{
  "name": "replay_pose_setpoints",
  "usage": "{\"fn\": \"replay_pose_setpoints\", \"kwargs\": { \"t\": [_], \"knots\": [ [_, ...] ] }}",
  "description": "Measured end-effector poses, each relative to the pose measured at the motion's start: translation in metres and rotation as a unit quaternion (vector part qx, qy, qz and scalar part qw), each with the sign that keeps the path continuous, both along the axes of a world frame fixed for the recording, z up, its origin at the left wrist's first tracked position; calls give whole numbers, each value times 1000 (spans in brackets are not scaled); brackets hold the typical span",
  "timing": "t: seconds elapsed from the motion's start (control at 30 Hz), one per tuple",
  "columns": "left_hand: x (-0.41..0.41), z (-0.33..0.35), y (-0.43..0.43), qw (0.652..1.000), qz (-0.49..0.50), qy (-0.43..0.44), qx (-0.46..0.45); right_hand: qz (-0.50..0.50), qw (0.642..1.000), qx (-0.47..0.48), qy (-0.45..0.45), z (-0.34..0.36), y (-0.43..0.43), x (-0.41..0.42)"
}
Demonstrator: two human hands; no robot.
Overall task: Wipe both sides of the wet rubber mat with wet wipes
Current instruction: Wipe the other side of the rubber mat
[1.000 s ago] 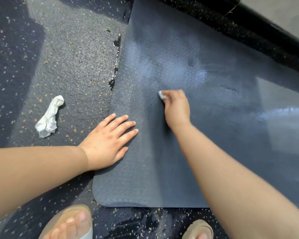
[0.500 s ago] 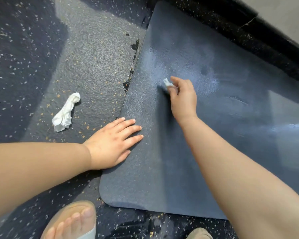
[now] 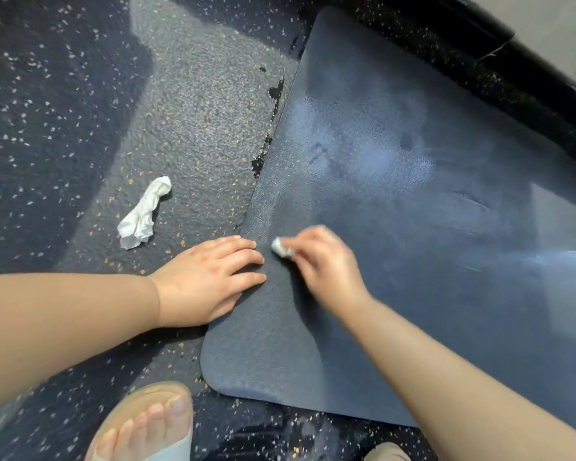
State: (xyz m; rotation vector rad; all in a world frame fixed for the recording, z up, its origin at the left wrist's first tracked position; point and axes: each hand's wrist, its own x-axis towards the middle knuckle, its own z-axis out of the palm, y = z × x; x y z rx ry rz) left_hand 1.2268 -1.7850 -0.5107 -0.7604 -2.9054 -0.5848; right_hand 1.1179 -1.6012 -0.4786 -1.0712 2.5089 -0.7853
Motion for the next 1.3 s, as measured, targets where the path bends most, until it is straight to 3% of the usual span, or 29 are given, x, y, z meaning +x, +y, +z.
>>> {"fn": "replay_pose_setpoints", "kwargs": {
  "t": [0.17,0.27,0.33,0.43,0.53,0.63,0.7,0.8,0.9,0.97,1.07,1.2,1.3],
  "knots": [
    [3,4,-5,999,-6,-40,0,-216,976,-27,28,-5,-72,-101],
    [4,6,-8,998,-4,-55,-3,-247,969,0,12,-22,-96,-122],
    [5,9,-10,998,-5,-60,-2,-213,976,22,30,-28,-97,-104],
    [2,14,-13,995,11,-91,47,-86,994,5,72,-23,-68,-50],
    [-6,17,-15,974,107,-132,152,64,997,-1,52,-15,-25,-9],
    [-19,16,-17,962,177,-127,165,137,990,10,28,-5,-8,-7],
    [-30,13,-15,962,195,-129,143,63,997,-9,37,-3,-17,-29],
    [-52,9,-13,949,252,-149,119,-153,987,-18,41,-9,-44,-70],
    [-72,10,-13,945,271,-139,116,-235,972,16,24,-23,-63,-76],
    [-83,11,-13,946,266,-142,116,-211,977,20,40,-25,-65,-54],
    [-87,11,-13,958,219,-155,104,-64,996,-8,65,-19,-46,2],
    [-68,17,-9,975,130,-150,104,97,995,14,-31,-4,-2,54],
    [-54,11,-3,981,96,-156,61,86,996,3,-31,5,11,41]
  ]
}}
